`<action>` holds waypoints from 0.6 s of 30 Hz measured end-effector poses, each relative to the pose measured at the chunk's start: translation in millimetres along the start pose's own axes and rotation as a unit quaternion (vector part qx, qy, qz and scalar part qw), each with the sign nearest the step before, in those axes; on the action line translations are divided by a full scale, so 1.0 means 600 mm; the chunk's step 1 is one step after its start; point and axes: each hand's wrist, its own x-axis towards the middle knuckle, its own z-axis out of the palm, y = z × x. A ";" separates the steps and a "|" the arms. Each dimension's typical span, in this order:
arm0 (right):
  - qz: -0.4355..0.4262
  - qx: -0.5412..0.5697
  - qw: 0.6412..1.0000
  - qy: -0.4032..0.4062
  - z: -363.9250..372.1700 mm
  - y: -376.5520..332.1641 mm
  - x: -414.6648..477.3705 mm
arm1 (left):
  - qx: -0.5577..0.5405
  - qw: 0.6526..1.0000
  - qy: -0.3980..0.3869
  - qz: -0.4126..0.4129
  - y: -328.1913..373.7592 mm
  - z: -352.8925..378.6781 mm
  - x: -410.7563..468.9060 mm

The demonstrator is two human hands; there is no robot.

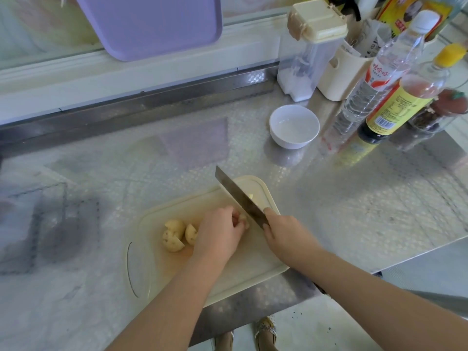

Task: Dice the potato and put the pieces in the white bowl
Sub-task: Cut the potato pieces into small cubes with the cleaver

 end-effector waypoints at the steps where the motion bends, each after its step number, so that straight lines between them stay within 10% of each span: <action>1: -0.003 0.001 1.000 0.005 -0.004 0.002 0.002 | 0.001 1.000 -0.002 0.006 -0.002 -0.002 0.001; 18: -0.007 0.007 0.999 0.031 -0.014 0.005 -0.022 | 0.063 0.996 0.047 0.034 -0.014 0.002 0.009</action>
